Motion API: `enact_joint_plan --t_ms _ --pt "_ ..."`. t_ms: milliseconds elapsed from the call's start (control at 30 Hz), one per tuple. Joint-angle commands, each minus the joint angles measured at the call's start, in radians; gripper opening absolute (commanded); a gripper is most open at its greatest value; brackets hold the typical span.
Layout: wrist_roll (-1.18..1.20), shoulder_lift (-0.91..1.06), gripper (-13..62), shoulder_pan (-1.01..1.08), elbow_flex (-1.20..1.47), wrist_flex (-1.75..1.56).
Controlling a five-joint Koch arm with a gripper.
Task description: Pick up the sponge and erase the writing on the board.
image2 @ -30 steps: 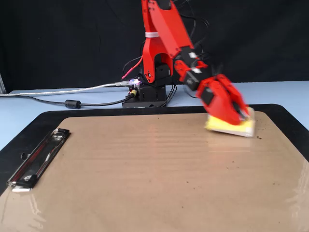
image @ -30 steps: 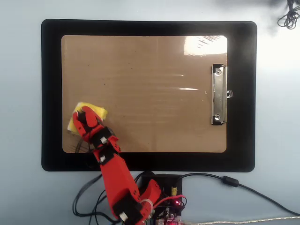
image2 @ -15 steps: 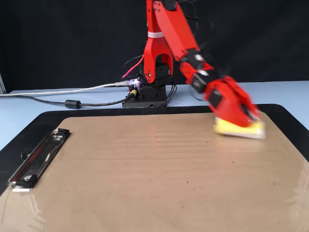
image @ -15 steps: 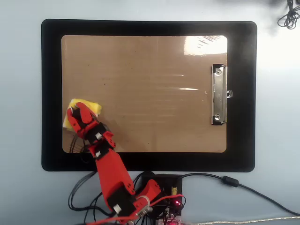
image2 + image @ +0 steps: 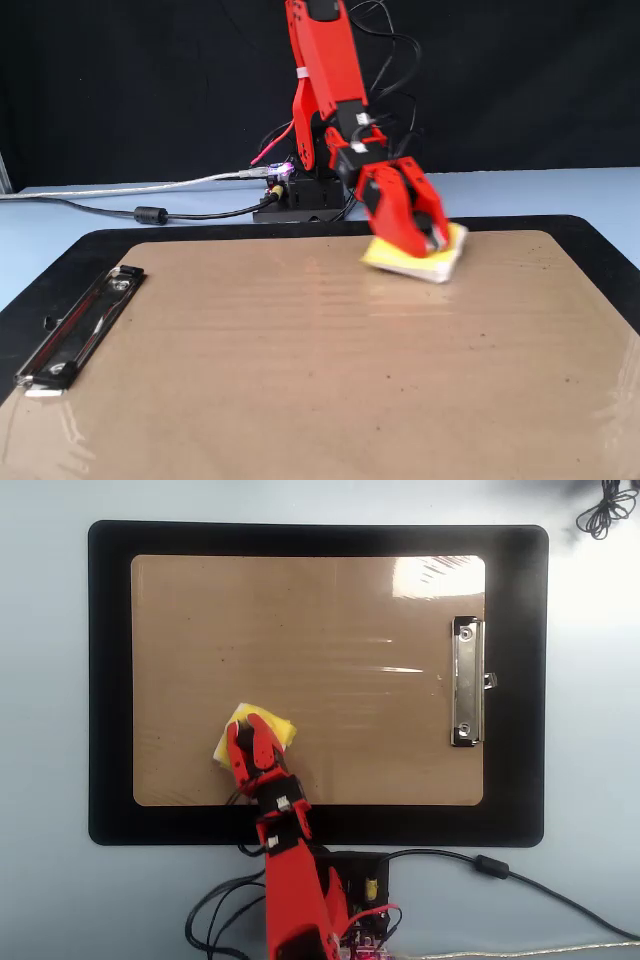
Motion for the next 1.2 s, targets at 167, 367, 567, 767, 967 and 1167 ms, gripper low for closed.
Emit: enact_joint_plan --t_ms 167,367,567,767,967,1167 --pt "0.044 -0.673 -7.9 0.026 -0.756 -0.034" --pt "0.044 -0.106 -7.9 0.026 -0.166 -0.017" --pt "-0.072 0.066 -7.9 -0.193 -0.021 0.071" --pt "-0.308 -0.057 -7.9 -0.437 -0.166 0.074" --pt "-0.314 -0.086 -7.9 -0.466 -0.175 0.074" --pt "-0.311 -0.103 -7.9 -0.468 -0.161 0.064"
